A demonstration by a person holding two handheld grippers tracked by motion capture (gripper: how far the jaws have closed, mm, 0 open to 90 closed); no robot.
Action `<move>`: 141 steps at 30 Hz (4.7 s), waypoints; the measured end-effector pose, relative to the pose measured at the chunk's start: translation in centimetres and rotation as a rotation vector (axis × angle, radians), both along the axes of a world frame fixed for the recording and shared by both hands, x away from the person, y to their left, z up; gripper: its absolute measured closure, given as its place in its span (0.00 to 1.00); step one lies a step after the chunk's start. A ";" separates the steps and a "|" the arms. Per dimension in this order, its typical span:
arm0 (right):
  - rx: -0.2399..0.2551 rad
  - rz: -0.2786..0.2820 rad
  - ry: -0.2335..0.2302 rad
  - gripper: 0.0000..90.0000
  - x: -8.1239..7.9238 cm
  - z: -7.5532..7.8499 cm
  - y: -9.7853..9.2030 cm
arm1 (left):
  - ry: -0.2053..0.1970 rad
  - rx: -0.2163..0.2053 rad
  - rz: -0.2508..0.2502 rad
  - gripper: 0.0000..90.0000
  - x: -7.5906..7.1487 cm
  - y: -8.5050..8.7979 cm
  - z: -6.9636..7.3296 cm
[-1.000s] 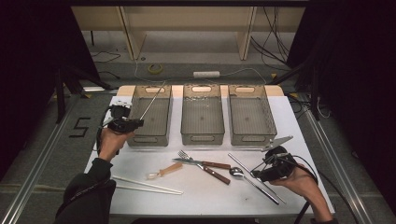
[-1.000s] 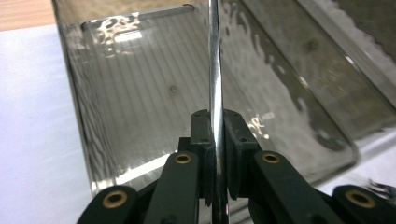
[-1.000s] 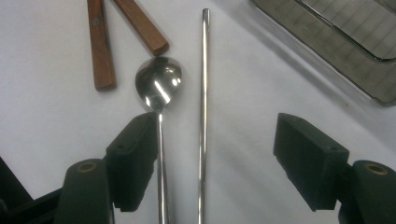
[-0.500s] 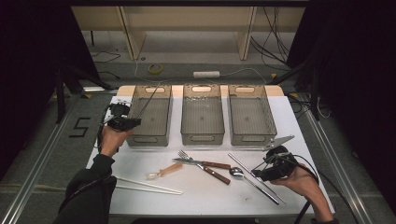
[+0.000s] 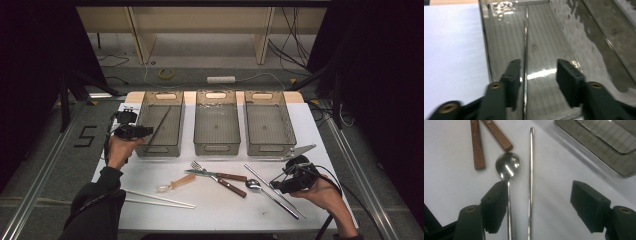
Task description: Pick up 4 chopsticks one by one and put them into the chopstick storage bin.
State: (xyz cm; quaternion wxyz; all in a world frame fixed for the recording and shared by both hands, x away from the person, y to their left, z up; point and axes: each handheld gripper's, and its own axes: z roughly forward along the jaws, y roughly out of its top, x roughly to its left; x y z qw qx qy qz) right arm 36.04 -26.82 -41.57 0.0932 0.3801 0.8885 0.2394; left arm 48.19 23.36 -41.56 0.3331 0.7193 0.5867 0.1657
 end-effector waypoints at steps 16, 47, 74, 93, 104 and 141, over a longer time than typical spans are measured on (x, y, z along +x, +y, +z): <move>-0.071 -0.009 0.075 0.47 1.0 -0.8 0.2 | -0.101 -0.113 -0.208 0.30 -6.2 -2.6 2.1; -0.144 0.031 0.194 0.76 1.2 -3.0 1.3 | -0.186 -0.146 -0.382 0.22 -12.5 -5.2 -1.3; -0.221 0.043 0.201 0.91 1.2 -3.8 2.1 | -0.203 -0.142 -0.429 0.22 -14.2 -5.8 -1.7; -0.224 0.078 0.174 0.96 1.1 -3.1 1.9 | -0.213 -0.138 -0.433 0.22 -14.2 -5.9 -1.6; -0.201 0.086 0.131 0.96 1.0 -2.2 1.6 | -0.219 -0.137 -0.445 0.23 -14.3 -6.2 -1.5; -0.047 0.061 0.056 0.97 0.9 0.1 -0.2 | -0.198 -0.130 -0.515 0.26 -14.0 -7.4 -1.1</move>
